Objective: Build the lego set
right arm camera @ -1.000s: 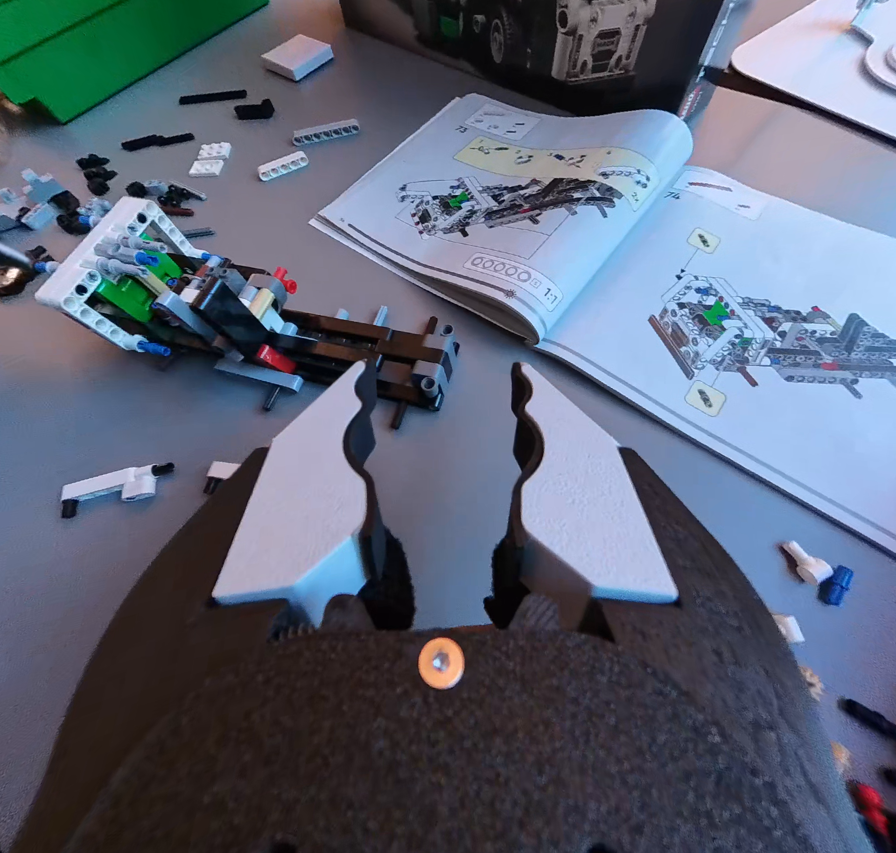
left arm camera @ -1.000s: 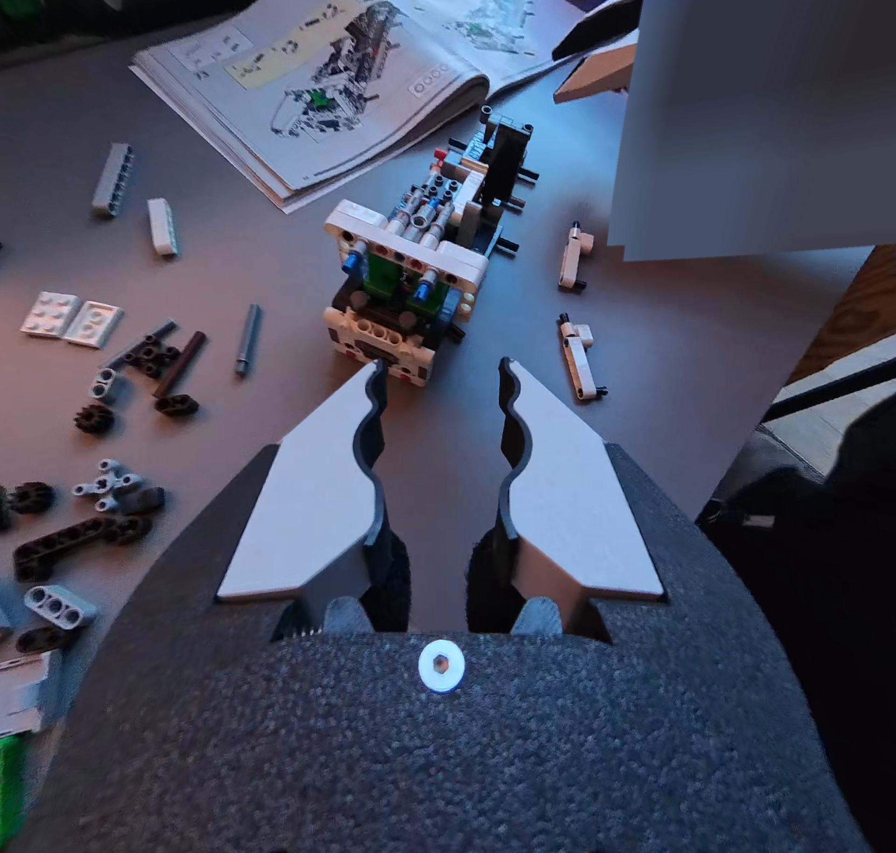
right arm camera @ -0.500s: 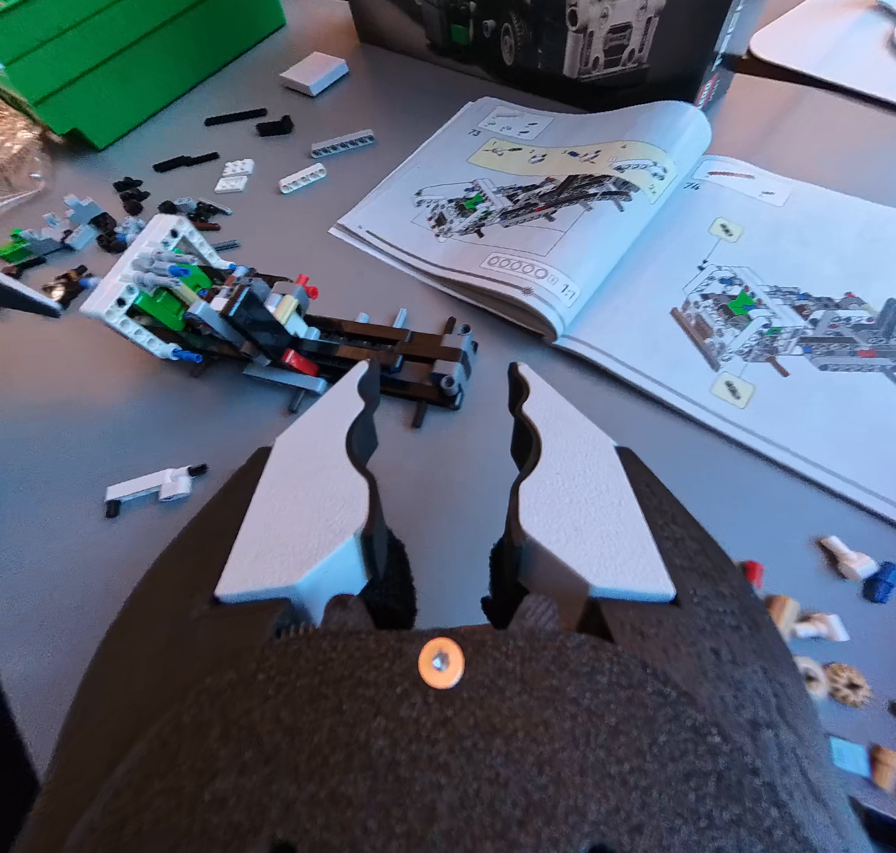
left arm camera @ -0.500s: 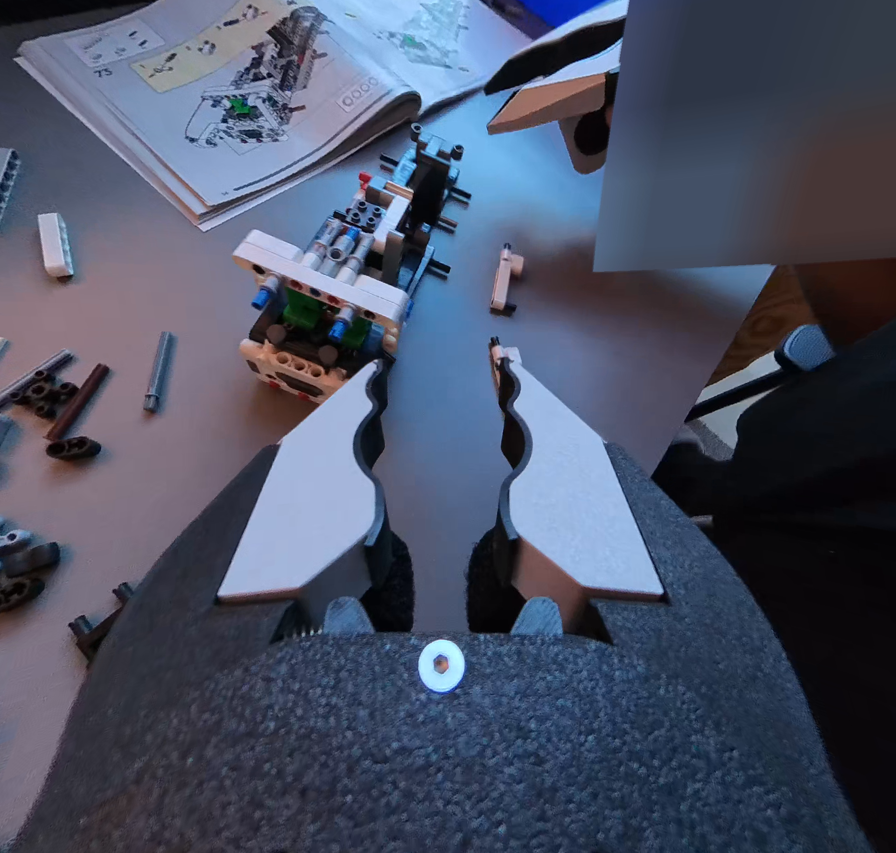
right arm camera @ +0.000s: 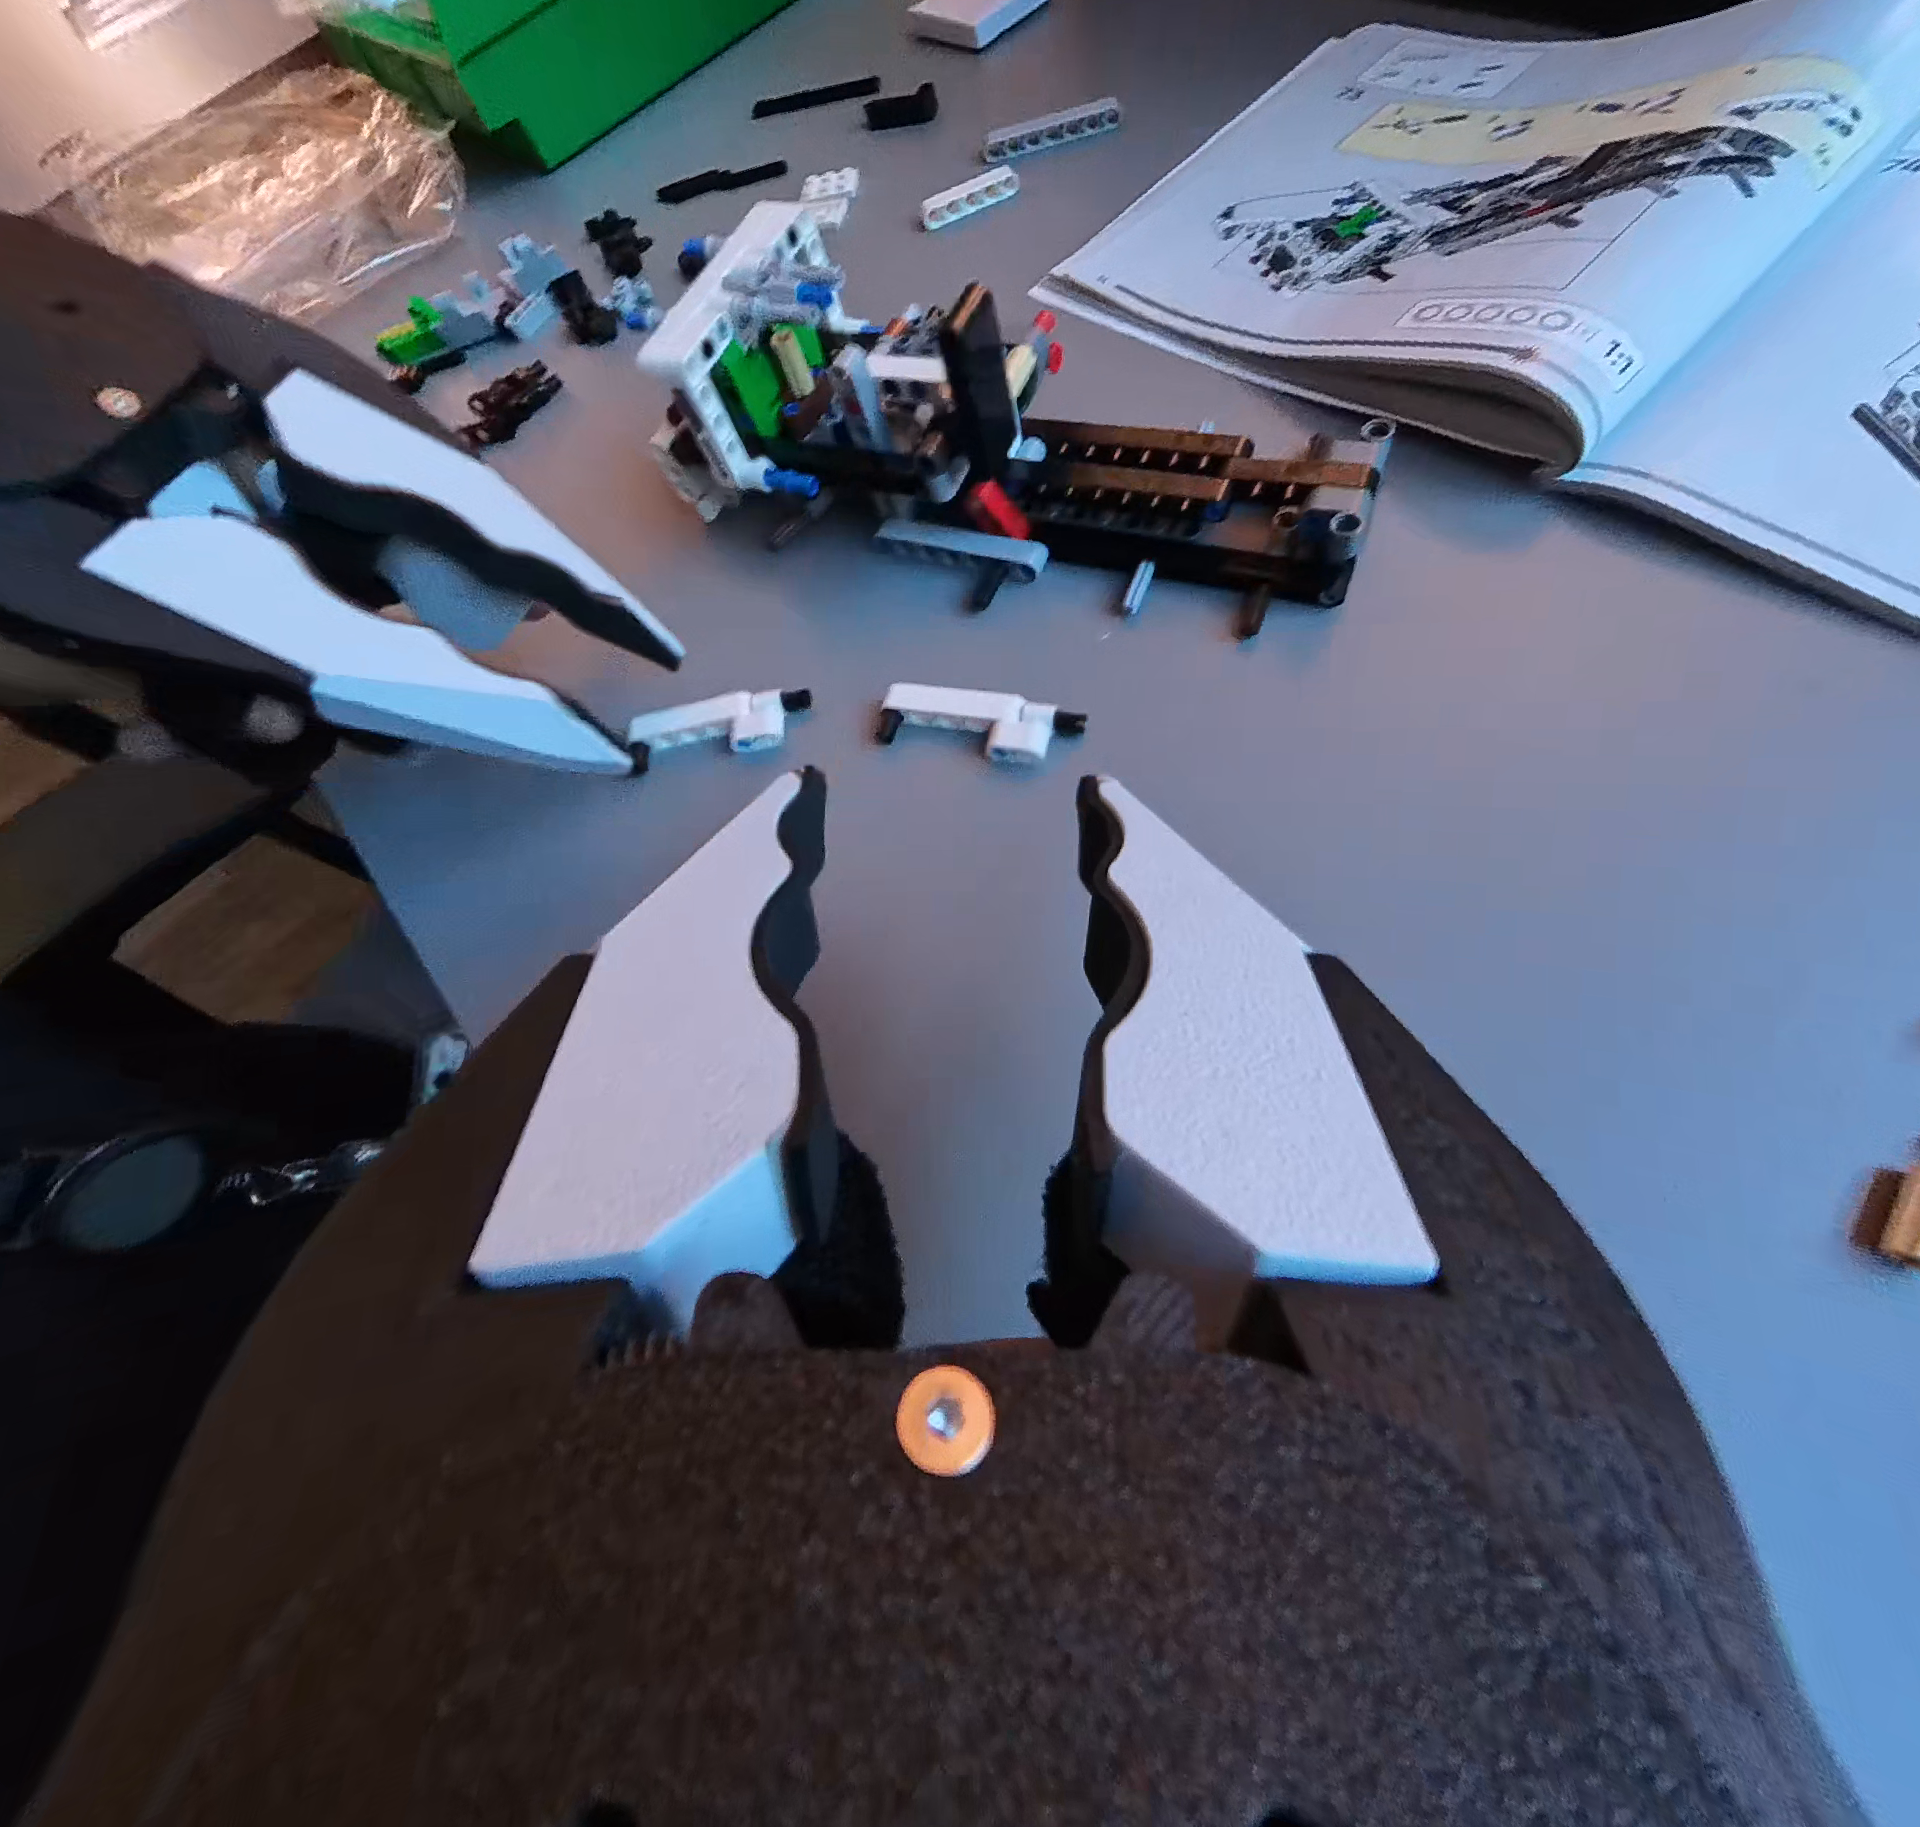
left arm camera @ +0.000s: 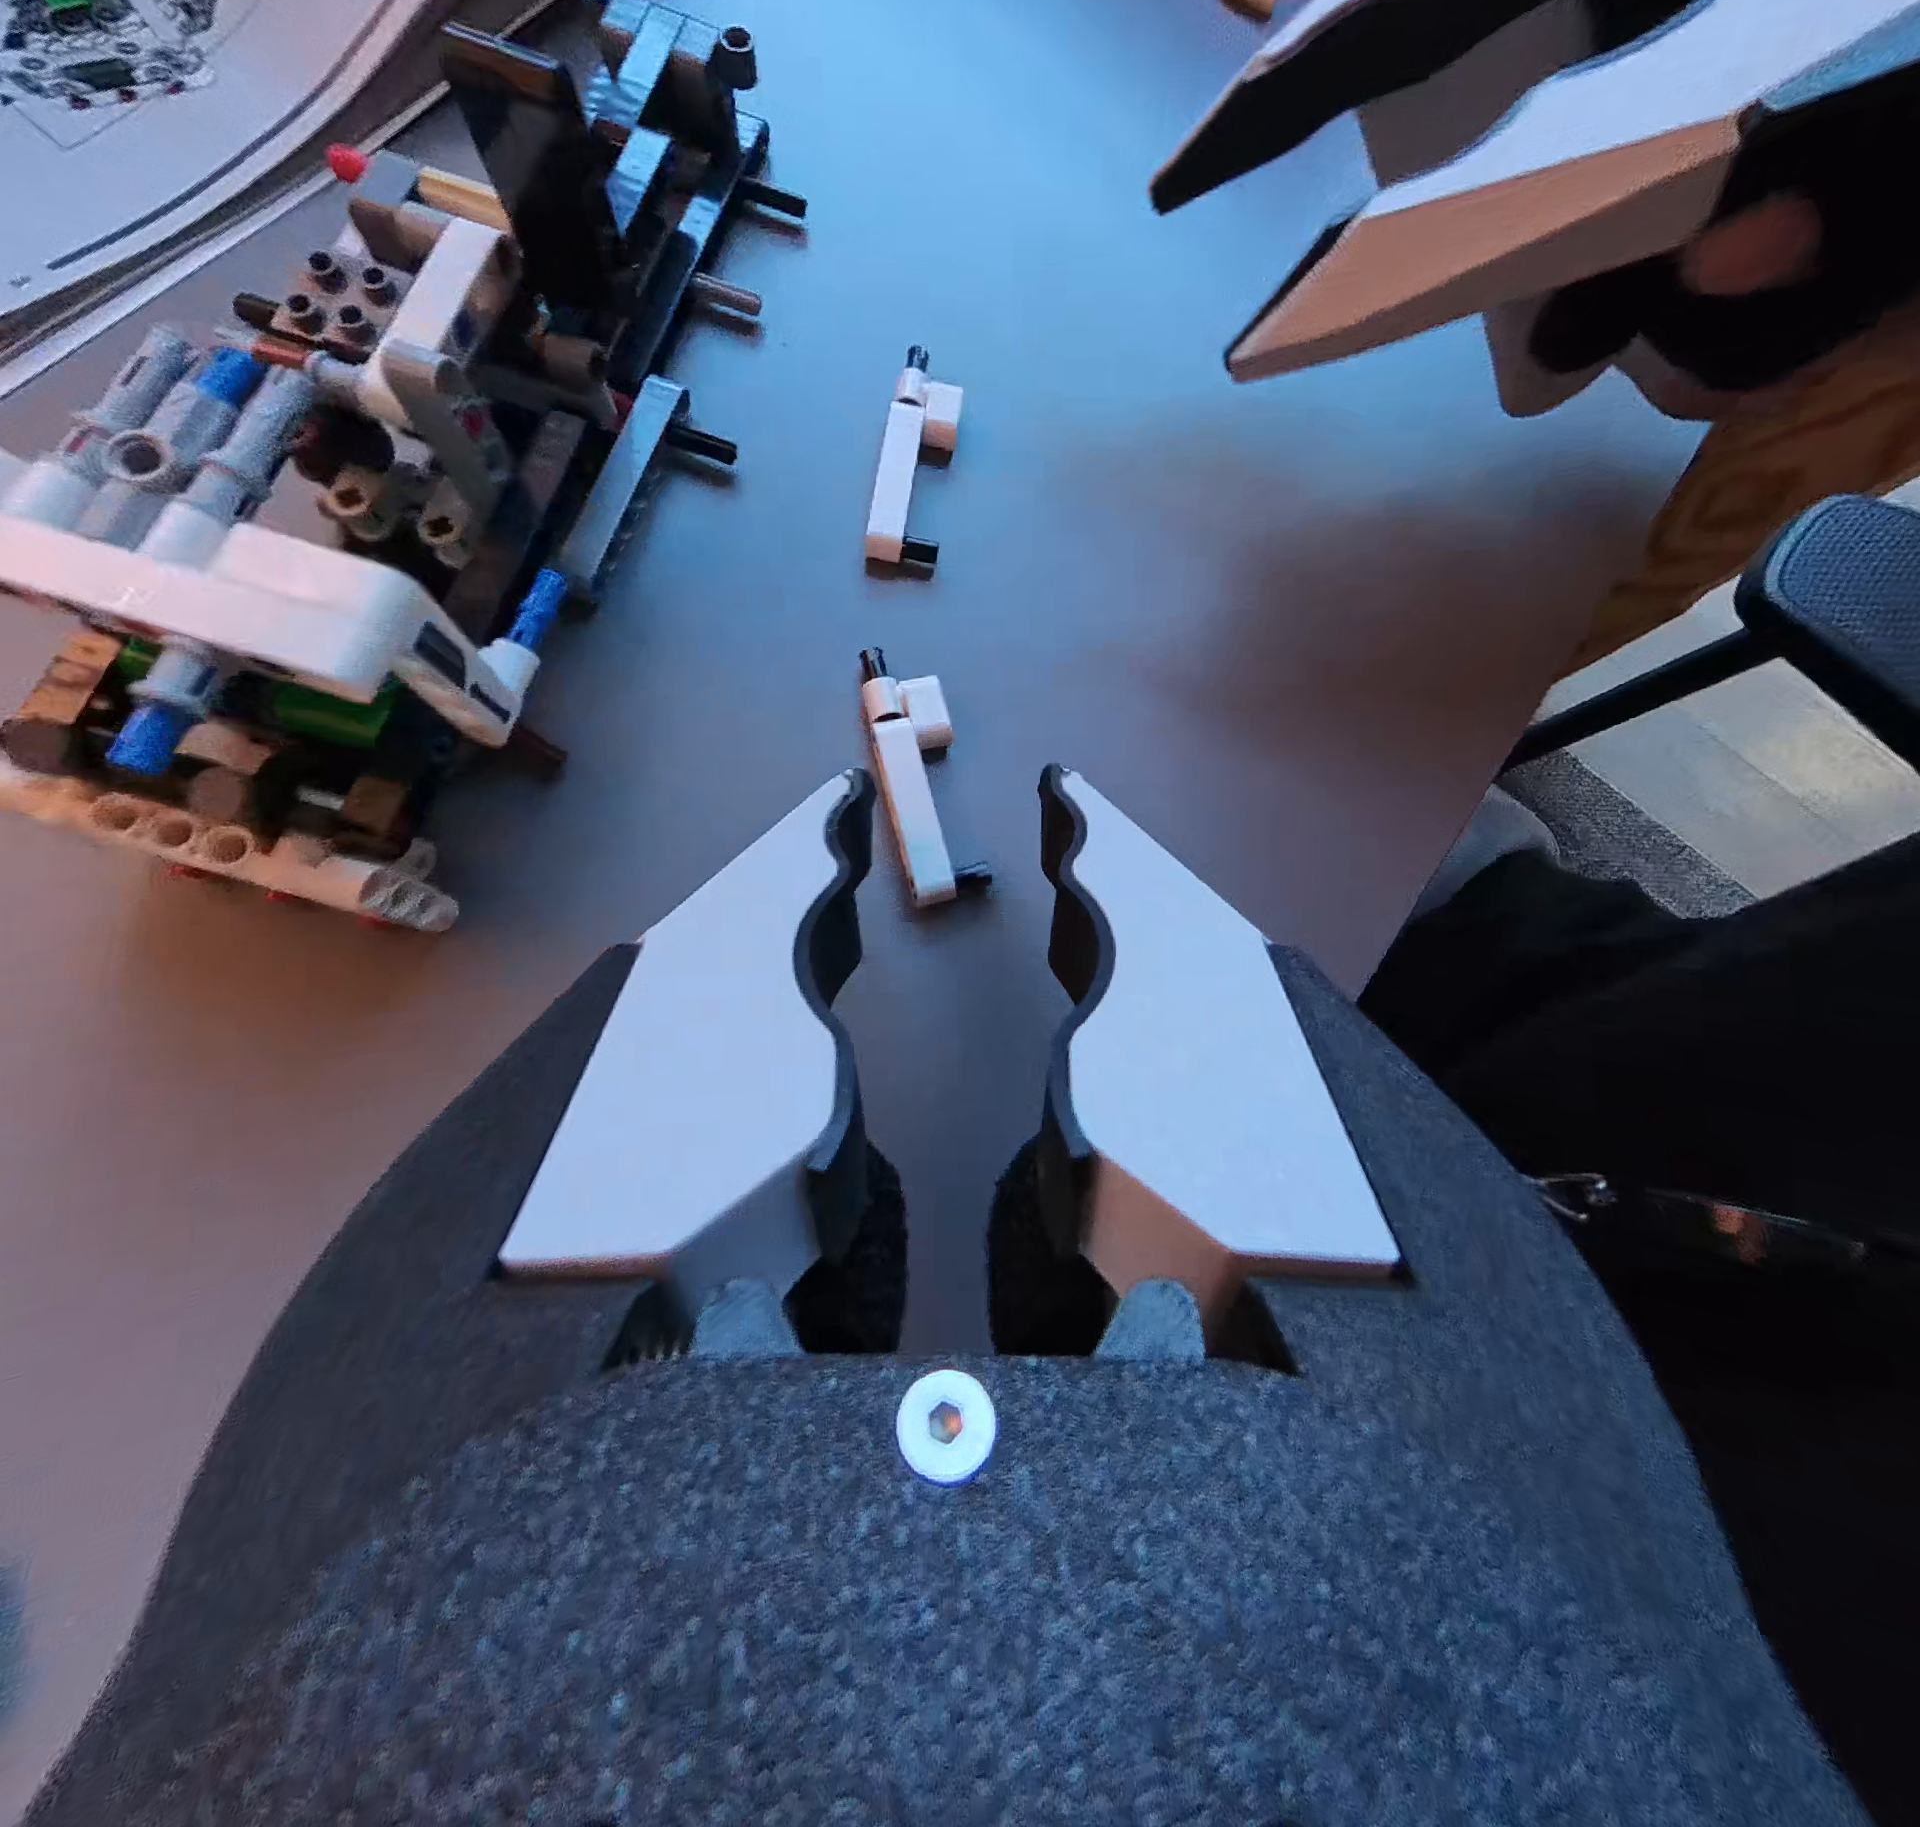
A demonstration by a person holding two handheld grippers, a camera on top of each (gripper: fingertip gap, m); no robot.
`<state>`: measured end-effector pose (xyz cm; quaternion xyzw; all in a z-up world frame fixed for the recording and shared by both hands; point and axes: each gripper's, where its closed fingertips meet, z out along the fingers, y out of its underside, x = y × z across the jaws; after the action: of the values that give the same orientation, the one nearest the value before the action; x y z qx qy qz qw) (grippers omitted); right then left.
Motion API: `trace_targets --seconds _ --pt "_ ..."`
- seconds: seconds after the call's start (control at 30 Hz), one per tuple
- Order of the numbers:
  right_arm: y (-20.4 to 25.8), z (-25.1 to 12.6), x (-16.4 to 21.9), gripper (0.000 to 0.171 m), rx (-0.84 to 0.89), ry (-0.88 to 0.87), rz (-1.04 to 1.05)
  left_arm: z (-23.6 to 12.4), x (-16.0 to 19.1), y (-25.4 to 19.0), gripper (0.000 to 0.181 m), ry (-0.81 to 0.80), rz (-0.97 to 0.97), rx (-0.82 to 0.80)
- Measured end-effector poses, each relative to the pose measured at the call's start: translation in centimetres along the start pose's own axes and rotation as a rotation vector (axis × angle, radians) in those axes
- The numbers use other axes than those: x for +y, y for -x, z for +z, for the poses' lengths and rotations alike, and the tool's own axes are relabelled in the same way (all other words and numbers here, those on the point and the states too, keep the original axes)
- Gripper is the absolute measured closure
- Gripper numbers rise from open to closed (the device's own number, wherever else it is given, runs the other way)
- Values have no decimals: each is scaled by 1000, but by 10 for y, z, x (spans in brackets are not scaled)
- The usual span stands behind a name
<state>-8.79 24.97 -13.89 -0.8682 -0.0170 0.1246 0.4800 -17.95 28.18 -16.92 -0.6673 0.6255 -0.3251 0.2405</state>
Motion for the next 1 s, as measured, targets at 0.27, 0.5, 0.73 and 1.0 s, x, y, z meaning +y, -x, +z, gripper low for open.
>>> trace_targets --seconds 0.27,0.5,0.73,1.0 --pt "11 2 21 125 -25 74 -72 5 13 9 168 74 10 -41" --pt "35 17 14 128 -112 56 -91 0 10 4 174 31 15 29" --pt "52 22 -18 127 -136 -48 -193 -39 -42 16 174 -289 -125 124" --pt "79 34 -65 130 -386 -221 230 -62 -56 30 174 -436 518 -240"
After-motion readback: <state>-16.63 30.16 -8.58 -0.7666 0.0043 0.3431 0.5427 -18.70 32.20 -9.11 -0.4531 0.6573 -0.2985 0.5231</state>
